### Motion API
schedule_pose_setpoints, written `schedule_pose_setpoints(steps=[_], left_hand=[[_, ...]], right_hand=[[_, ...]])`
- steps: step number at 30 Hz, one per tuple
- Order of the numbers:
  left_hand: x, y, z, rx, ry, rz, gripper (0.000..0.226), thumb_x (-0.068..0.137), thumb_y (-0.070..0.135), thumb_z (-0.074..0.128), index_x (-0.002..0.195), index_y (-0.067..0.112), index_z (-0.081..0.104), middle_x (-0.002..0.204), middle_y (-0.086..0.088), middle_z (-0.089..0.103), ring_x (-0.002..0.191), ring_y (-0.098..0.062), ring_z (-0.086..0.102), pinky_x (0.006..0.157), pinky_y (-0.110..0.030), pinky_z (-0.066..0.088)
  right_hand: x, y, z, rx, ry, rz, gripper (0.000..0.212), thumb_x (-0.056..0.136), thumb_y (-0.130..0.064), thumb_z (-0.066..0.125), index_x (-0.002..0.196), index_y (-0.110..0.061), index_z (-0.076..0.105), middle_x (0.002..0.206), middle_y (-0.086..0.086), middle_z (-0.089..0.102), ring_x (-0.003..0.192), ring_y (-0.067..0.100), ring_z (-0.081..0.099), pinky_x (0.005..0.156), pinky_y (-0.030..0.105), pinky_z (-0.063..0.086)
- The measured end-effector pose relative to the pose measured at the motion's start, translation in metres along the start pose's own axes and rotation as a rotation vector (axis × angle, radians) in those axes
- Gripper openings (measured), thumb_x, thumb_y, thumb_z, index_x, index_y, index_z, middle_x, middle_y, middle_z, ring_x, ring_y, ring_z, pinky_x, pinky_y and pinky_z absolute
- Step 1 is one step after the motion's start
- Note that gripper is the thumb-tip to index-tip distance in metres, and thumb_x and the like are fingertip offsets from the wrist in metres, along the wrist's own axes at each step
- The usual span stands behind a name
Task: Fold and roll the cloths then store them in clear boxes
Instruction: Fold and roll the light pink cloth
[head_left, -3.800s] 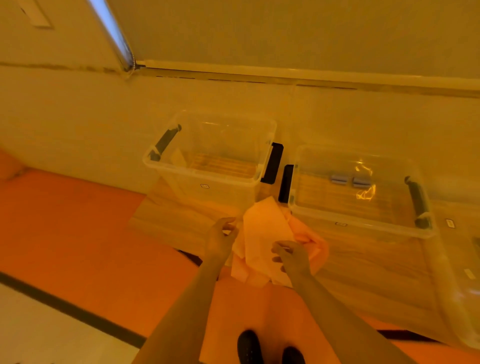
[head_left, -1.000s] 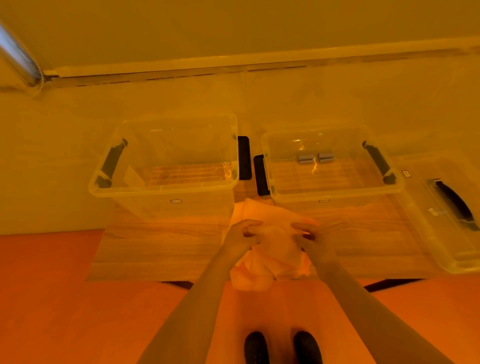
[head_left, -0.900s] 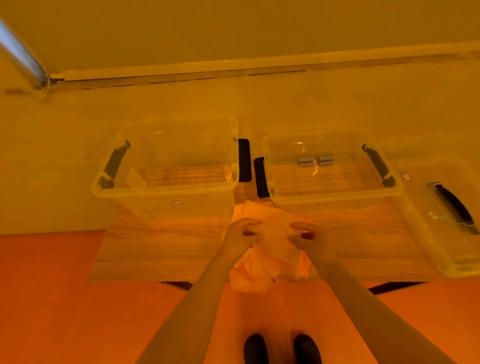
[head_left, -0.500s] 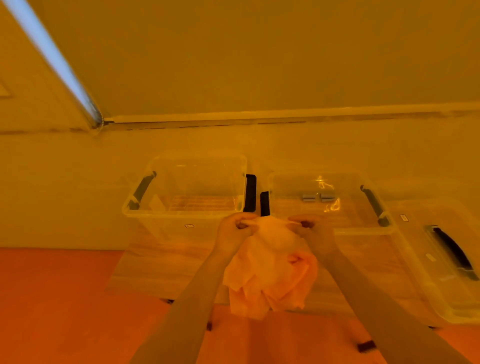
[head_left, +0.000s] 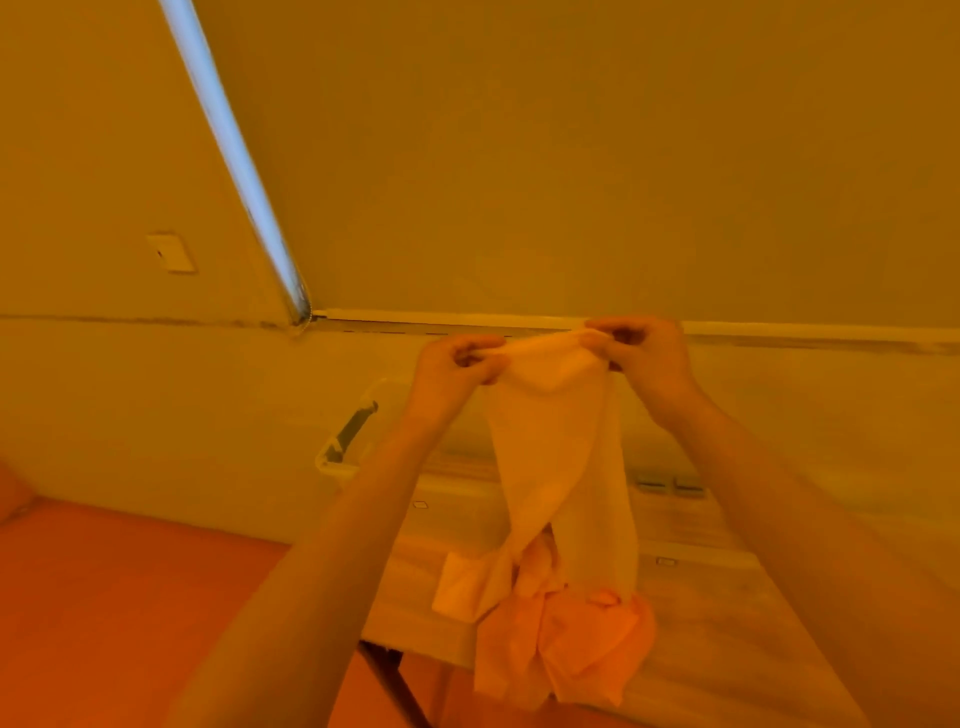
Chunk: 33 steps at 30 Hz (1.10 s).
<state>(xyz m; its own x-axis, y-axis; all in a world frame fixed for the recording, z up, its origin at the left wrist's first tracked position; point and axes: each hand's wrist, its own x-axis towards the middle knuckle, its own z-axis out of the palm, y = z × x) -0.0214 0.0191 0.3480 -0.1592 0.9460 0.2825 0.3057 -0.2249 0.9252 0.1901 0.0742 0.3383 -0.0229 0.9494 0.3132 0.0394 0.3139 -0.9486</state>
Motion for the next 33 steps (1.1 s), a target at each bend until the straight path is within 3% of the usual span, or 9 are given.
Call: schedule_pose_setpoints(steps=[5,9,15,22,26,29,33], left_hand=[[0.021,0.062,-0.013,-0.024,0.024,0.101,0.028,0.085,0.002,0.064,0.113,0.006,0.064,0.090,-0.001,0.064,0.075,-0.005,0.062,0.070,-0.018,0.055],[0.042,0.102,-0.023,-0.044,0.083,0.185,0.028,0.085,0.004,0.065,0.113,0.004,0.064,0.087,-0.004,0.066,0.072,-0.007,0.062,0.065,-0.015,0.053],[0.061,0.129,-0.026,-0.113,0.101,0.226,0.023,0.086,0.002,0.062,0.109,0.004,0.063,0.080,-0.003,0.064,0.061,0.001,0.062,0.061,-0.015,0.051],[0.036,0.042,-0.001,-0.130,0.089,0.009,0.023,0.089,0.005,0.059,0.111,-0.002,0.064,0.079,-0.004,0.064,0.062,-0.001,0.061,0.061,-0.015,0.052],[0.009,-0.029,0.021,-0.106,0.092,-0.154,0.022,0.089,0.007,0.059,0.109,-0.001,0.065,0.083,-0.005,0.065,0.072,-0.011,0.061,0.062,-0.016,0.054],[-0.017,-0.073,0.039,-0.129,0.088,-0.266,0.022,0.090,0.008,0.058,0.109,-0.002,0.065,0.082,-0.004,0.064,0.072,-0.012,0.060,0.061,-0.014,0.053],[-0.052,-0.119,0.057,-0.103,0.051,-0.420,0.021,0.092,0.015,0.057,0.106,0.002,0.066,0.083,-0.002,0.065,0.074,-0.011,0.062,0.061,-0.013,0.054]], right_hand=[[0.033,-0.060,-0.001,0.064,-0.010,-0.097,0.020,0.078,-0.007,0.072,0.098,-0.007,0.069,0.075,0.003,0.065,0.064,0.007,0.060,0.061,0.022,0.052],[0.052,-0.100,-0.004,0.092,-0.032,-0.174,0.014,0.079,-0.007,0.072,0.093,-0.010,0.069,0.077,0.004,0.066,0.067,0.010,0.061,0.063,0.025,0.054],[0.072,-0.119,-0.006,0.121,-0.060,-0.208,0.024,0.079,0.000,0.070,0.099,-0.010,0.065,0.080,0.002,0.065,0.062,0.002,0.062,0.061,0.019,0.054],[0.053,-0.028,-0.001,0.072,-0.110,0.003,0.031,0.079,0.002,0.068,0.109,-0.004,0.064,0.079,0.003,0.063,0.063,0.005,0.061,0.056,0.016,0.052],[0.024,0.044,-0.002,0.020,-0.163,0.140,0.031,0.078,0.003,0.068,0.108,-0.004,0.065,0.086,0.006,0.064,0.076,0.017,0.061,0.062,0.025,0.054],[-0.002,0.089,-0.005,-0.034,-0.176,0.224,0.032,0.077,0.004,0.069,0.109,-0.001,0.066,0.086,0.006,0.064,0.072,0.013,0.062,0.057,0.019,0.053],[-0.038,0.136,-0.014,-0.073,-0.232,0.371,0.027,0.079,0.000,0.069,0.103,-0.011,0.067,0.097,0.008,0.062,0.086,0.022,0.061,0.067,0.029,0.054]])
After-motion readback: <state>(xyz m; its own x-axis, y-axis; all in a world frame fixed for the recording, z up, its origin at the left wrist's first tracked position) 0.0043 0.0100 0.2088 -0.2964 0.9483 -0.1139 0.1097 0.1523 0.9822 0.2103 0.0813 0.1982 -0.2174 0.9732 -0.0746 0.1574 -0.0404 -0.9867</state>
